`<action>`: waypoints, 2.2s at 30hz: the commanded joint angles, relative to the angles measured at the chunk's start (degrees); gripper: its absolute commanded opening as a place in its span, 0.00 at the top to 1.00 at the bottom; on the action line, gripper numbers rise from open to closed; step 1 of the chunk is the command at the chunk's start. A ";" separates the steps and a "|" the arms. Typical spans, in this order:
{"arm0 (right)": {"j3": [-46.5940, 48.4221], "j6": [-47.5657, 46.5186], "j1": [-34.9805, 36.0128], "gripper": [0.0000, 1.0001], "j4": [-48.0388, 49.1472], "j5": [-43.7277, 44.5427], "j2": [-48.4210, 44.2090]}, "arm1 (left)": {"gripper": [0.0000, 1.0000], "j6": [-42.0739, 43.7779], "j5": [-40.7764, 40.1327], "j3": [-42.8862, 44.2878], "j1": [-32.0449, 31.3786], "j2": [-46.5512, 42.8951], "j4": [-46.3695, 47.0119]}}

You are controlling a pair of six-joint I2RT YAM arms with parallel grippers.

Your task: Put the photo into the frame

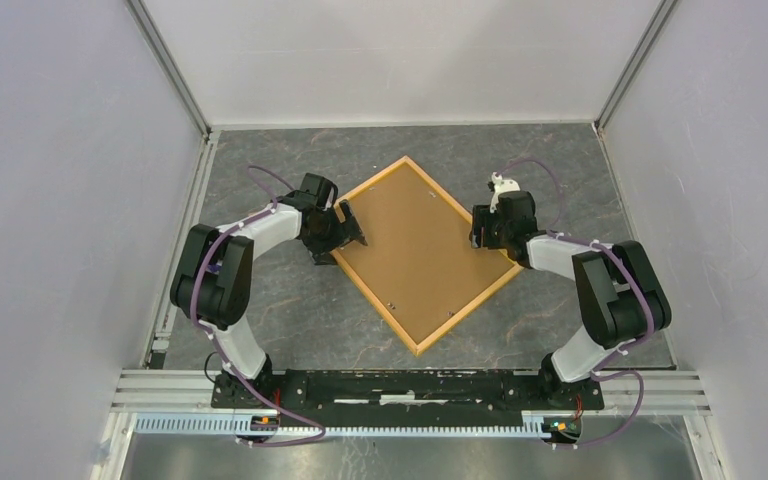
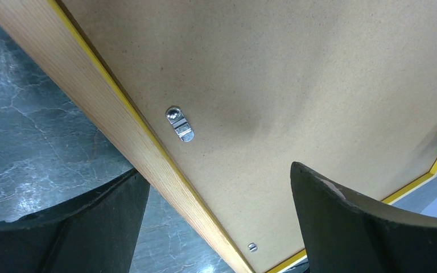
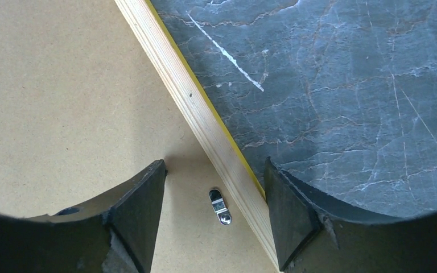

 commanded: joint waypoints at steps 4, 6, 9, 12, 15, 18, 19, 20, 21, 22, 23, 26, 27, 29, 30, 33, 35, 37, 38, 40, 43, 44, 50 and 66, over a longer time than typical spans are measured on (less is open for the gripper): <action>-0.41 -2.28 2.54 0.42 -13.89 1.38 0.86 | 0.02 2.98 3.92 -0.32 -0.76 0.74 5.21; 0.28 -3.01 2.46 0.46 -15.13 1.48 1.05 | 0.02 2.51 5.70 -0.36 -0.65 0.92 5.93; 0.99 -3.80 2.61 0.46 -17.19 0.58 0.82 | 0.01 1.89 7.18 -0.67 -0.65 0.89 6.28; 1.61 -4.96 2.70 0.45 -19.09 1.11 -0.10 | 0.01 0.44 8.00 -1.15 -0.43 0.66 6.85; 2.25 -5.93 2.70 0.46 -20.64 1.84 -1.13 | 0.01 -0.12 8.24 -1.25 0.01 0.67 6.85; 1.38 -6.52 2.63 0.53 -19.79 0.57 -2.03 | 0.01 -0.27 8.71 -1.25 0.35 0.51 6.90; 1.33 -6.57 2.59 0.54 -19.64 0.58 -2.13 | 0.01 -0.25 8.61 -1.38 0.31 0.35 6.92; 1.20 -6.74 2.54 0.54 -19.50 -1.28 -2.18 | 0.01 -0.25 8.33 -1.69 0.28 0.15 6.96; 0.94 -6.97 2.59 0.53 -19.32 -2.03 -2.48 | 0.01 -0.23 8.19 -1.98 0.28 0.06 6.98; 0.74 -7.20 2.59 0.52 -19.22 -2.01 -2.82 | 0.01 -0.10 8.18 -2.16 0.28 0.00 6.93; 0.64 -7.39 2.59 0.50 -19.49 -1.36 -3.41 | 0.01 -0.09 8.26 -2.30 0.35 -0.05 6.93; 0.45 -9.18 2.36 0.47 -21.16 1.66 -4.70 | 0.01 0.01 8.25 -2.22 0.29 -0.20 7.00; 0.38 -9.57 2.16 0.46 -21.51 2.33 -5.00 | 0.01 0.02 7.92 -2.21 0.29 -0.33 6.96; 0.04 -9.71 1.88 0.46 -21.55 2.02 -5.38 | 0.01 0.02 7.82 -2.13 0.34 -0.45 6.94; -0.14 -9.67 1.76 0.46 -21.34 1.61 -5.27 | 0.01 0.02 7.99 -2.05 0.33 -0.40 6.98; -0.59 -9.33 1.76 0.46 -21.07 1.18 -4.79 | 0.01 0.10 7.92 -2.11 0.27 -0.50 6.92; -1.02 -9.14 1.74 0.44 -21.39 1.82 -5.02 | 0.01 0.10 7.85 -2.38 0.29 -0.59 6.94; -1.55 -8.99 1.80 0.39 -21.63 3.40 -5.77 | 0.01 0.02 8.11 -2.31 0.33 -0.48 7.02; -1.89 -9.09 1.79 0.37 -21.69 4.48 -6.34 | 0.01 -0.08 8.22 -2.14 0.38 -0.38 7.04; -2.10 -9.17 1.76 0.33 -22.28 6.29 -7.29 | 0.00 -0.10 8.05 -1.87 0.39 -0.39 7.06; -2.87 -9.44 1.53 0.31 -22.20 5.36 -8.44 | 0.00 -0.09 8.49 -1.95 0.72 -0.22 7.01; -3.33 -9.42 1.31 0.32 -21.86 4.92 -8.65 | 0.00 -0.07 8.69 -1.95 0.80 -0.22 7.03; -5.06 -8.49 0.08 0.38 -20.80 3.92 -9.48 | 0.00 -0.06 8.76 -2.22 1.07 -0.37 7.10; -7.12 -7.56 -0.21 0.69 -19.18 3.88 -8.58 | 0.00 -0.69 9.72 -2.26 1.23 0.35 7.72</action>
